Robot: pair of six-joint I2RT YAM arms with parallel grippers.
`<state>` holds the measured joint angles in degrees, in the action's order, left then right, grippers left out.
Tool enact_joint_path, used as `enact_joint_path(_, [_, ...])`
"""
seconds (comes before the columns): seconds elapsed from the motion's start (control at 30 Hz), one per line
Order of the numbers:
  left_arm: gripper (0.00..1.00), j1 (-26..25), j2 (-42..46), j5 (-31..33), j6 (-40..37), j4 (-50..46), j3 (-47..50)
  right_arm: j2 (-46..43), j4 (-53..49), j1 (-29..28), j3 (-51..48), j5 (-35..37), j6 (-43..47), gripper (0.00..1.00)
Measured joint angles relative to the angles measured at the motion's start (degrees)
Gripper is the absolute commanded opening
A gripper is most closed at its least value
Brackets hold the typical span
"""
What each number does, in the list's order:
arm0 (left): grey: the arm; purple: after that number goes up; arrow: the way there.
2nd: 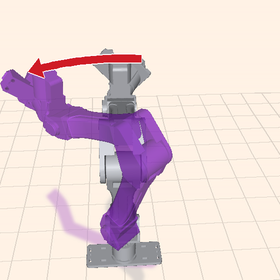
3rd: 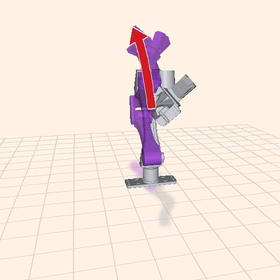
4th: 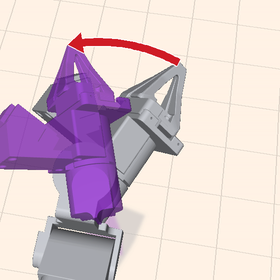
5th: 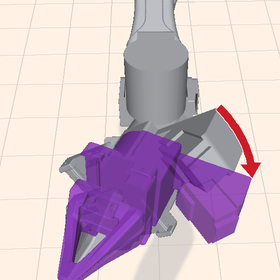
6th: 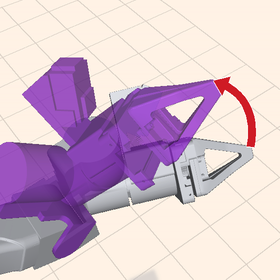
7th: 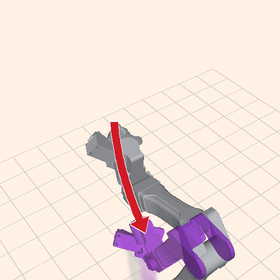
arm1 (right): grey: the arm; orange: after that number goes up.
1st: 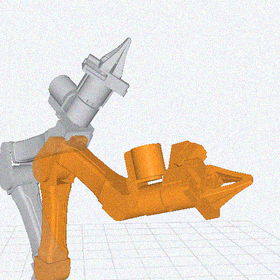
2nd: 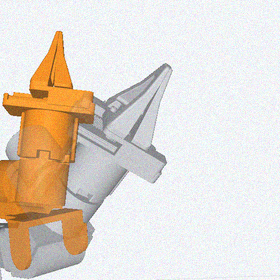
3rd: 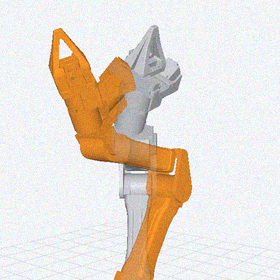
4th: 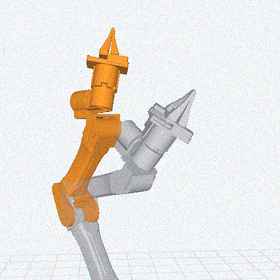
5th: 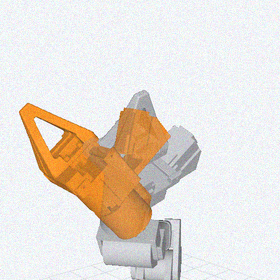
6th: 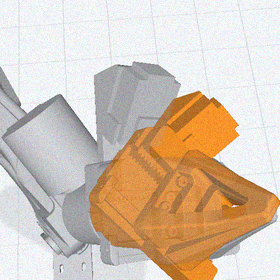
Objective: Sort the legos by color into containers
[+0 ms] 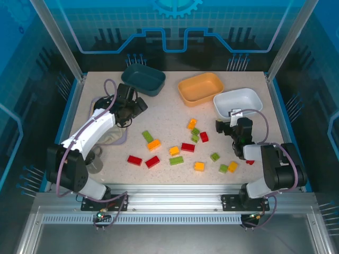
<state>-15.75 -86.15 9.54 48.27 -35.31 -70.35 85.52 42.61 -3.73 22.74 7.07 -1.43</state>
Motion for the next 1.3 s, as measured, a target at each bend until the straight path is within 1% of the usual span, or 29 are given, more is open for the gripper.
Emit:
enact_joint_path(0.37, [0.97,0.3,0.7,0.0,1.4,1.5,0.5,0.0,0.3,0.0,0.2,0.0,0.0,1.00])
enact_joint_path(0.43, [0.97,0.3,1.7,0.0,1.4,2.3,1.6,0.0,0.3,0.0,0.2,0.0,0.0,1.00])
enact_joint_path(0.5, [0.99,0.3,3.4,0.0,1.4,3.5,3.6,0.0,0.3,0.0,0.2,-0.1,0.2,1.00])
enact_joint_path(0.63, [0.97,0.3,6.2,-0.1,1.3,5.9,7.3,-0.9,0.0,-0.4,0.1,0.0,0.9,1.00])
enact_joint_path(0.67, [0.96,0.5,6.8,-0.4,1.3,6.5,8.4,-1.8,-0.5,-0.6,0.1,0.0,1.1,1.00])
enact_joint_path(0.83, [0.96,2.1,8.7,-1.4,0.9,10.3,14.5,-8.1,-3.7,-1.0,0.1,0.5,1.1,1.00])
enact_joint_path(1.07, [0.97,4.2,11.8,-2.8,-2.6,16.8,24.5,-14.7,-7.3,-1.3,-1.7,1.1,1.0,1.00])
enact_joint_path(1.17, [0.97,5.2,12.0,-3.5,-3.7,17.7,25.7,-19.1,-10.8,-1.7,-2.4,2.8,1.1,1.00])
enact_joint_path(1.27, [0.97,5.5,12.1,-4.0,-4.3,18.0,25.4,-26.5,-17.0,-4.9,-1.7,6.6,1.5,1.00])
enact_joint_path(1.3, [0.97,5.5,12.0,-4.1,-4.3,17.7,24.8,-28.9,-19.8,-6.0,-0.3,8.0,0.3,1.00])
